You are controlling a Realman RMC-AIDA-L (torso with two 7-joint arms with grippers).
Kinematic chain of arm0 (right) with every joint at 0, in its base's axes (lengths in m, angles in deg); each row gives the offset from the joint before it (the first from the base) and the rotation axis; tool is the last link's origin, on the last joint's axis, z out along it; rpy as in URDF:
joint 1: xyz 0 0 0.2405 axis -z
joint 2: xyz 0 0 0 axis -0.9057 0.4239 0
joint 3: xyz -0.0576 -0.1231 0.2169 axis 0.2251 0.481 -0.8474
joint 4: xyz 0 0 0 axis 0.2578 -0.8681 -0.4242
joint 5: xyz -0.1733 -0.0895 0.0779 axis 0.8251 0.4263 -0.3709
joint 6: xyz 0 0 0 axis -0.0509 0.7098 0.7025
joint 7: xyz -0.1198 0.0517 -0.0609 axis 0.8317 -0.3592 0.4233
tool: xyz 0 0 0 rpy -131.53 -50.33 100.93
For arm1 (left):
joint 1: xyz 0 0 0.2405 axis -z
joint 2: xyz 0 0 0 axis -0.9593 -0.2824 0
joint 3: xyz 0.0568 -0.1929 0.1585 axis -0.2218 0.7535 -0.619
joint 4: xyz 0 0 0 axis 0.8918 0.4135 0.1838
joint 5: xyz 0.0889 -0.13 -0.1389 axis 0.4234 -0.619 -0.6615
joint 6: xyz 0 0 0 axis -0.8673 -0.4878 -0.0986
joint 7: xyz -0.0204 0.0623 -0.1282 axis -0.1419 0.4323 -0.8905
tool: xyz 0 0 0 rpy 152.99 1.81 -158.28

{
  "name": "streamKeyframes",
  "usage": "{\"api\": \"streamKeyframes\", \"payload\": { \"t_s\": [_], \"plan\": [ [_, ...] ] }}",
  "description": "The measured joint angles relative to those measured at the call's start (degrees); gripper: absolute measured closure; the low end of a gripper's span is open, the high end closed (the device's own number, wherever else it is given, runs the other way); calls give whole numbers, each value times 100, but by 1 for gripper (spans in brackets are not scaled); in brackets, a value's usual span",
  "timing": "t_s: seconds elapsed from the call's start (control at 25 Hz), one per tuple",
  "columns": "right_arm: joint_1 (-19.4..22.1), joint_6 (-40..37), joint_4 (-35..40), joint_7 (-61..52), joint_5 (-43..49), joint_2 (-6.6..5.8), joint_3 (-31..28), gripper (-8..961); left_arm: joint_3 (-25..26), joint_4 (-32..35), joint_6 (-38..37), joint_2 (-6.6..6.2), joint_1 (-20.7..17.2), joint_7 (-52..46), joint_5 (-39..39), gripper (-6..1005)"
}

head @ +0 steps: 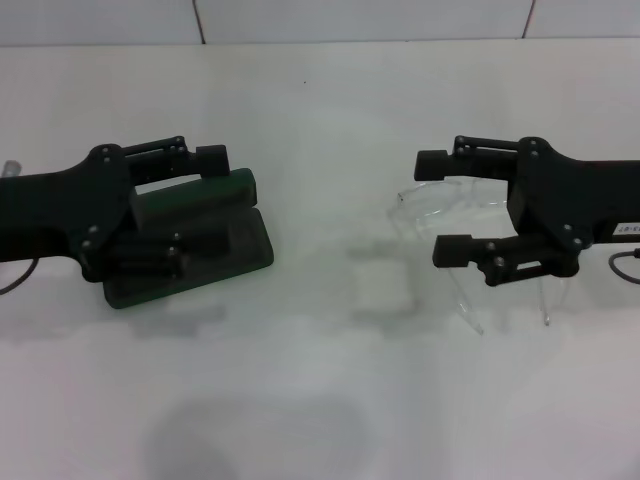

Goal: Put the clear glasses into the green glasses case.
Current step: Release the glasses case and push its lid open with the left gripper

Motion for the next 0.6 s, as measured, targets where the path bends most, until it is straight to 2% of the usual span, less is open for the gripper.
{"api": "streamKeyframes", "payload": {
  "t_s": [0.28, 0.6],
  "plan": [
    [-31, 329, 29, 233, 46, 253, -86, 100, 0, 16, -2, -100, -41, -16, -19, 138],
    [-14, 321, 69, 237, 91, 268, -162, 99, -15, 5, -13, -74, -75, -18, 19, 153]
  ]
}}
